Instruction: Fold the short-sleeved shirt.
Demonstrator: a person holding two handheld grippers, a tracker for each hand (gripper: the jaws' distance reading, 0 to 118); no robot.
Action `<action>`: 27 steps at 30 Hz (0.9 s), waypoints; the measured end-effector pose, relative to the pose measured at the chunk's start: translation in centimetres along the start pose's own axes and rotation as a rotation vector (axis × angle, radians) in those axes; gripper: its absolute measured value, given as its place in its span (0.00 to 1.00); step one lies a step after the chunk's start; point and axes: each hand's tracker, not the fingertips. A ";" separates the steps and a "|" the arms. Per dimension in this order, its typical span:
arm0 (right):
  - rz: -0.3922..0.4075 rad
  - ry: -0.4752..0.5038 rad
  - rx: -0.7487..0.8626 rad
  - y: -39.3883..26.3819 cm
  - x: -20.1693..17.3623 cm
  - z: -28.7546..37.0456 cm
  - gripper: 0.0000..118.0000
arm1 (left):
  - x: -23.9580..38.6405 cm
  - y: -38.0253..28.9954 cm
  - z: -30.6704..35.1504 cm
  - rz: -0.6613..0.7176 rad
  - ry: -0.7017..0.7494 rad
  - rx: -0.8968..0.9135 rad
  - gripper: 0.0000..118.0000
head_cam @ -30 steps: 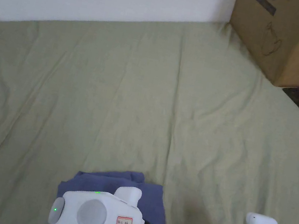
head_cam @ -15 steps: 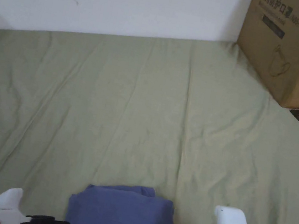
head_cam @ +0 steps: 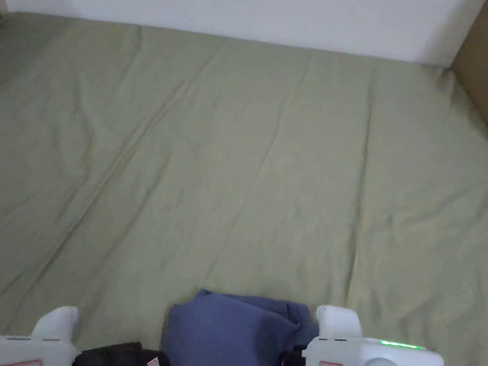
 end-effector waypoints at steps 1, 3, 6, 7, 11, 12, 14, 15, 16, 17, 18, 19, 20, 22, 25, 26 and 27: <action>-0.004 0.003 0.003 0.0 0.1 0.0 0.00 | 0.0 0.3 -0.2 -0.002 -0.031 0.037 0.96; -0.017 0.001 0.008 -0.1 0.0 0.1 0.00 | -0.6 1.4 -2.0 0.028 -0.107 0.011 0.97; -0.007 -0.016 0.010 -0.2 -0.4 0.1 0.00 | -2.1 2.6 -5.0 0.107 -0.197 -0.066 0.97; -0.003 -0.018 0.008 -0.1 -0.4 0.1 0.00 | -2.8 3.0 -6.3 0.124 -0.226 -0.097 0.97; -0.001 -0.024 0.004 -0.1 -0.5 0.2 0.00 | -1.9 2.7 -6.4 0.136 -0.211 0.027 0.19; -0.002 -0.027 0.004 0.0 -0.5 0.2 0.00 | -2.0 2.8 -6.9 0.123 -0.071 0.012 0.19; 0.000 -0.034 0.000 0.2 -0.7 0.2 0.00 | -3.6 2.6 -7.2 0.193 -0.206 -0.028 0.19; 0.010 -0.033 -0.005 0.4 -0.7 0.3 0.00 | -3.8 2.7 -6.3 0.184 -0.211 -0.020 0.19; 0.012 -0.034 -0.006 0.4 -0.8 0.5 0.00 | -3.2 2.9 -6.7 0.168 -0.199 -0.024 0.19; 0.014 -0.034 0.004 0.3 -1.2 1.0 0.00 | -2.8 3.0 -6.3 0.115 -0.168 -0.033 0.19; 0.021 -0.035 0.011 0.4 -1.8 1.4 0.00 | -2.5 3.2 -5.9 0.080 -0.145 -0.045 0.19; 0.030 -0.039 0.018 0.5 -2.1 1.7 0.00 | -2.4 3.5 -5.5 0.078 -0.140 -0.049 0.19; 0.042 -0.040 0.042 0.6 -2.5 2.2 0.00 | -2.7 4.2 -5.5 0.082 -0.138 -0.044 0.19; 0.042 -0.042 0.065 1.0 -3.0 2.9 0.00 | -2.8 5.0 -3.8 0.018 -0.090 -0.030 0.19; 0.040 -0.028 0.109 1.4 -3.6 3.6 0.00 | -2.9 6.5 0.3 -0.033 0.040 0.021 0.19; 0.042 -0.026 0.116 1.7 -3.9 3.6 0.00 | -3.7 7.1 2.3 -0.042 0.085 0.051 0.19; 0.047 -0.026 0.122 1.8 -4.0 3.6 0.00 | -4.5 7.8 4.0 -0.049 0.139 0.065 0.19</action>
